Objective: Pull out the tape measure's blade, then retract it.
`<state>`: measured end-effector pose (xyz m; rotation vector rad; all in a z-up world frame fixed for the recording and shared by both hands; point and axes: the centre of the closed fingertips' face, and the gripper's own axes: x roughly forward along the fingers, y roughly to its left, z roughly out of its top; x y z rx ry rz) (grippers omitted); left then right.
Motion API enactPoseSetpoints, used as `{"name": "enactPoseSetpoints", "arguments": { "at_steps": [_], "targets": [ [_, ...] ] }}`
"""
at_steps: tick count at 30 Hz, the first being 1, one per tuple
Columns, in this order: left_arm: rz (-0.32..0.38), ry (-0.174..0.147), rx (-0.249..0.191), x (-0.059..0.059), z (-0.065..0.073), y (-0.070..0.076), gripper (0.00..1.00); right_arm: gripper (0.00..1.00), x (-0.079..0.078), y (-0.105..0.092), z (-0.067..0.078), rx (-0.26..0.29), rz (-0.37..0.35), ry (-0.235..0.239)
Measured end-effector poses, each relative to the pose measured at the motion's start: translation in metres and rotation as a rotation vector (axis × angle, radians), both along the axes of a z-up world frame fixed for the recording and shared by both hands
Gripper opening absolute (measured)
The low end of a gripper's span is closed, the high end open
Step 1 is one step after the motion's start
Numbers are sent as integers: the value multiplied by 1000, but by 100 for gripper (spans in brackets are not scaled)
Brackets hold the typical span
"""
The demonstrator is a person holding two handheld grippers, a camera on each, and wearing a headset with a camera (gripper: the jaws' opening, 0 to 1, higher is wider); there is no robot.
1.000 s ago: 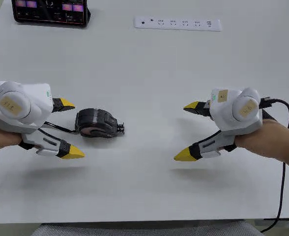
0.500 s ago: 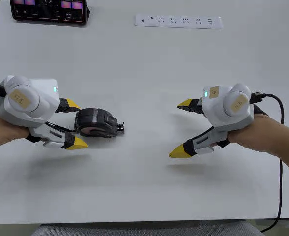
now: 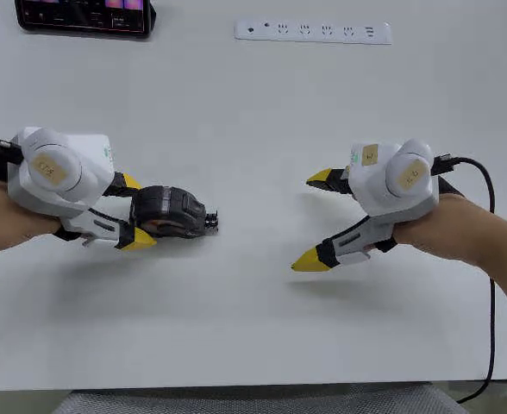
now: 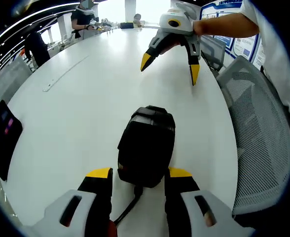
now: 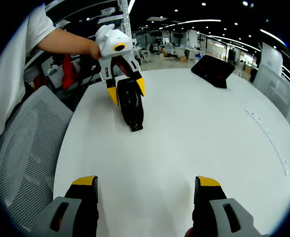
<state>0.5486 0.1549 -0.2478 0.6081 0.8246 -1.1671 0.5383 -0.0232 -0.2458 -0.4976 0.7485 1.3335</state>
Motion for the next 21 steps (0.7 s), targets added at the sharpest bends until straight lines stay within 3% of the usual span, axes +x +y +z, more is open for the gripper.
{"name": "enactPoseSetpoints", "arguments": {
  "at_steps": [6,21],
  "targets": [
    [-12,-1,9,0,-3,-2,31,79,1,1,-2,-1,1,2],
    [-25,10,6,1,-6,-10,30,75,0,9,-6,4,8,14]
  ]
}}
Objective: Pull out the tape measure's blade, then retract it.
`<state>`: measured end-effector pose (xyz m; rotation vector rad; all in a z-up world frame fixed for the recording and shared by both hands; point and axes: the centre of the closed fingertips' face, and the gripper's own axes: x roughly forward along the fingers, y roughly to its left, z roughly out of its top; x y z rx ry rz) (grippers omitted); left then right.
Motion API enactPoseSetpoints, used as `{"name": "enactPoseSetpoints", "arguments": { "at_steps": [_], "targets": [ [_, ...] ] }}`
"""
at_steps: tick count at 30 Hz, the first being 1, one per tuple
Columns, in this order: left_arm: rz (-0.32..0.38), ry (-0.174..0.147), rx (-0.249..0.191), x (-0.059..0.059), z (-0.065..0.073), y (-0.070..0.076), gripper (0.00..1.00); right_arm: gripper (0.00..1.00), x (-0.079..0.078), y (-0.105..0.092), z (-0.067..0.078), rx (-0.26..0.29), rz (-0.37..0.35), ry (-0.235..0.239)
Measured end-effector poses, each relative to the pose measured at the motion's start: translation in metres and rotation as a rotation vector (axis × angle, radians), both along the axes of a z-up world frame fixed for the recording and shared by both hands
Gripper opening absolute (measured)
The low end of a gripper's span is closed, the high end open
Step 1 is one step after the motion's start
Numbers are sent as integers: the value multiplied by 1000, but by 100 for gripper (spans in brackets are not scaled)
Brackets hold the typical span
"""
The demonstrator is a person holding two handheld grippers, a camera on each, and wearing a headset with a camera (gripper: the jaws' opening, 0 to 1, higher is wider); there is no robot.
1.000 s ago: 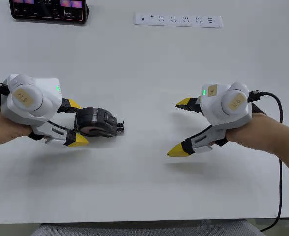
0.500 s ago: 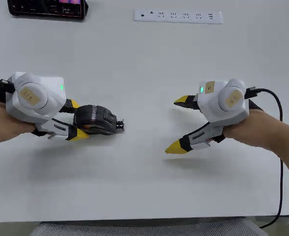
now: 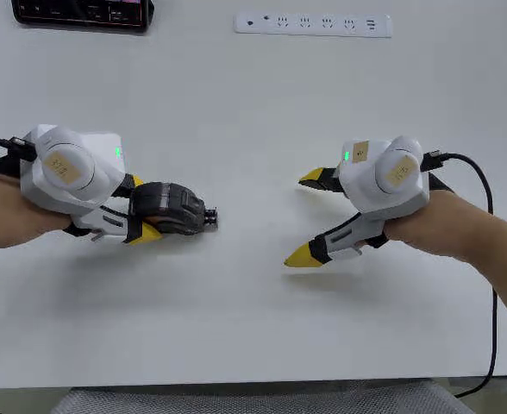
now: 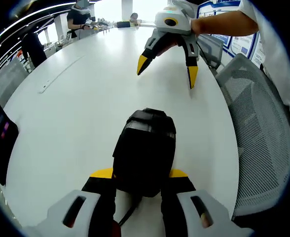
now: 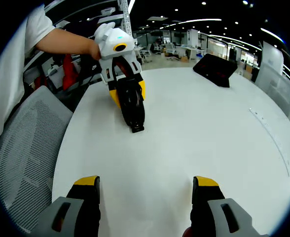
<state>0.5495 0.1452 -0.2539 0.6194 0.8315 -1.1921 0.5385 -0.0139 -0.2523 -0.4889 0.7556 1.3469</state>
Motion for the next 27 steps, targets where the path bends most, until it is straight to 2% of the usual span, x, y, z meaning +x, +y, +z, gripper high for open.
{"name": "enactPoseSetpoints", "arguments": {
  "at_steps": [6,14,27],
  "targets": [
    [-2,-1,2,0,0,0,30,72,-1,4,0,8,0,2],
    [-7,-9,29,0,-2,2,29,69,-1,10,-3,14,13,-9],
    [-8,-8,49,0,-3,3,29,58,5,38,-3,71,28,-36]
  ]
}}
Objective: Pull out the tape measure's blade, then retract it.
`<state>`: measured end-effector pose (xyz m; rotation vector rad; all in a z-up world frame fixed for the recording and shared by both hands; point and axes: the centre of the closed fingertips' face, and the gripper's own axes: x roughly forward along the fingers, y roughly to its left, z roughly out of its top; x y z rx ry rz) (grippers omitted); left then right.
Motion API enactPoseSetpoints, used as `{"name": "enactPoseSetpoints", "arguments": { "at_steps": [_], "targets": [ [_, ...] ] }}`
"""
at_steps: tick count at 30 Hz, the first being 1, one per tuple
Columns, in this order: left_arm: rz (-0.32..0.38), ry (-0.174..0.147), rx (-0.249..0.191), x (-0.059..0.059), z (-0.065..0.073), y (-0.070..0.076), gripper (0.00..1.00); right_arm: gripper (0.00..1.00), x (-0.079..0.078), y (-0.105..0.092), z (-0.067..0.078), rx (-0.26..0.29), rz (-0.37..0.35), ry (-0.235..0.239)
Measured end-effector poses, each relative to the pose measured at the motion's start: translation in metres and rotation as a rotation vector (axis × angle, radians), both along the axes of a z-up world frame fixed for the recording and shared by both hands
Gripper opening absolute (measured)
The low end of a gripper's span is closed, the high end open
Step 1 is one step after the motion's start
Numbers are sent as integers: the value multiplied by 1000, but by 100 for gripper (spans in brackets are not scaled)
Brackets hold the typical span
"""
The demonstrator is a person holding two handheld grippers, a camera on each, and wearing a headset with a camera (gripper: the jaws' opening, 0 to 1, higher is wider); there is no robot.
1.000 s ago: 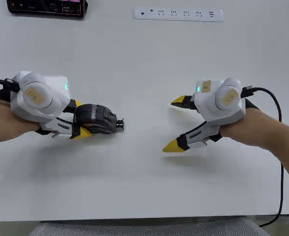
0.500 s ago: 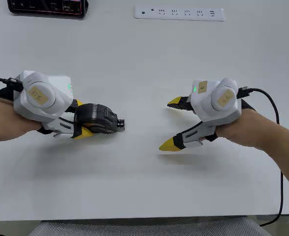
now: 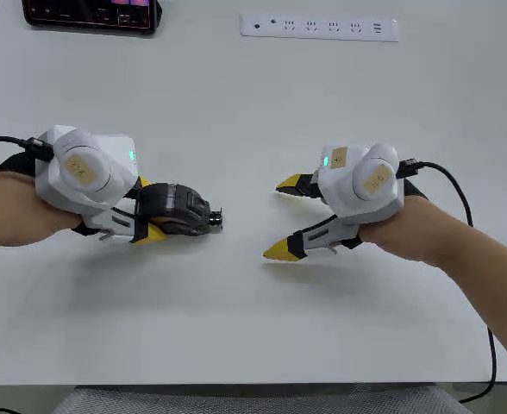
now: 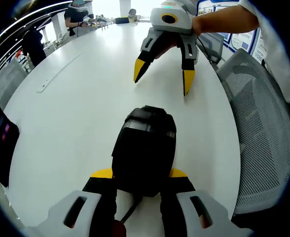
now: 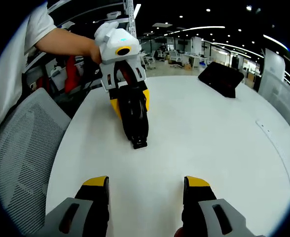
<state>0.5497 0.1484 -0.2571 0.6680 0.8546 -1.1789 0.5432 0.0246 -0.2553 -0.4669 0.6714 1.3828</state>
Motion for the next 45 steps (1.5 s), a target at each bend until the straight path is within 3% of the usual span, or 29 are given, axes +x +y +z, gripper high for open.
{"name": "enactPoseSetpoints", "arguments": {
  "at_steps": [23,45],
  "targets": [
    [11,21,-7,-1,0,0,29,42,0,47,-7,52,54,-14],
    [13,20,-20,-1,1,-1,29,21,4,66,-9,93,79,-28]
  ]
}}
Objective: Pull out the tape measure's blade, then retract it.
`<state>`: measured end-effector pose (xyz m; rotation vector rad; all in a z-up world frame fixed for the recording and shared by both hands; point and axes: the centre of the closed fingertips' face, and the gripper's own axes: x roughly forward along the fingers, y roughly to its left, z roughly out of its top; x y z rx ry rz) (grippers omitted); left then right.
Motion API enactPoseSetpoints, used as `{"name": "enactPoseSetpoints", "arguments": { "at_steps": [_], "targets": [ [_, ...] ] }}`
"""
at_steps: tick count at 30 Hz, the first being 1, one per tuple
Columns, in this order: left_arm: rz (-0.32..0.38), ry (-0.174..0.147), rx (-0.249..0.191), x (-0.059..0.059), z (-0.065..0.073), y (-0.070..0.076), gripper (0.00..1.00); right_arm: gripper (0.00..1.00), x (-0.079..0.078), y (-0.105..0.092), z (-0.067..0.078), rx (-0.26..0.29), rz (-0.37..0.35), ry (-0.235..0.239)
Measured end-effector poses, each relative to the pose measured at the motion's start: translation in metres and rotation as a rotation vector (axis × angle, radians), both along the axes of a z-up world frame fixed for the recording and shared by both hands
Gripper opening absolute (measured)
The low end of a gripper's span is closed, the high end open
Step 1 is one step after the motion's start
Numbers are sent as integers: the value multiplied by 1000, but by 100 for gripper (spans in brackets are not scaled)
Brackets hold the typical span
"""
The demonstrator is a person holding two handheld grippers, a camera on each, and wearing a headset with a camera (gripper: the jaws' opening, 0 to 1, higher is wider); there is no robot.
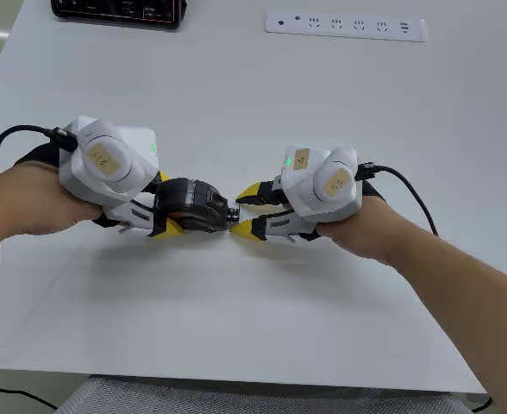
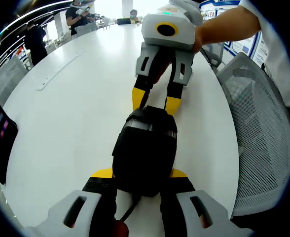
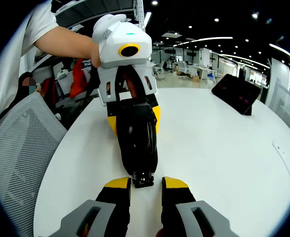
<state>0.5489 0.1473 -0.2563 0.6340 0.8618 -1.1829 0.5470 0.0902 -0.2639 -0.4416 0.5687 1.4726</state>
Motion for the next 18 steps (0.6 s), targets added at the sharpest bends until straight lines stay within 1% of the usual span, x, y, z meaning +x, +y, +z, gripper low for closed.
{"name": "enactPoseSetpoints", "arguments": {
  "at_steps": [4,9,18],
  "targets": [
    [1,0,-2,0,0,0,29,17,-1,1,-1,5,8,-2],
    [0,1,-4,0,0,0,29,17,-3,1,-1,12,11,2],
    [2,2,-13,0,0,-1,29,13,-6,2,-1,16,35,-14]
  ]
}}
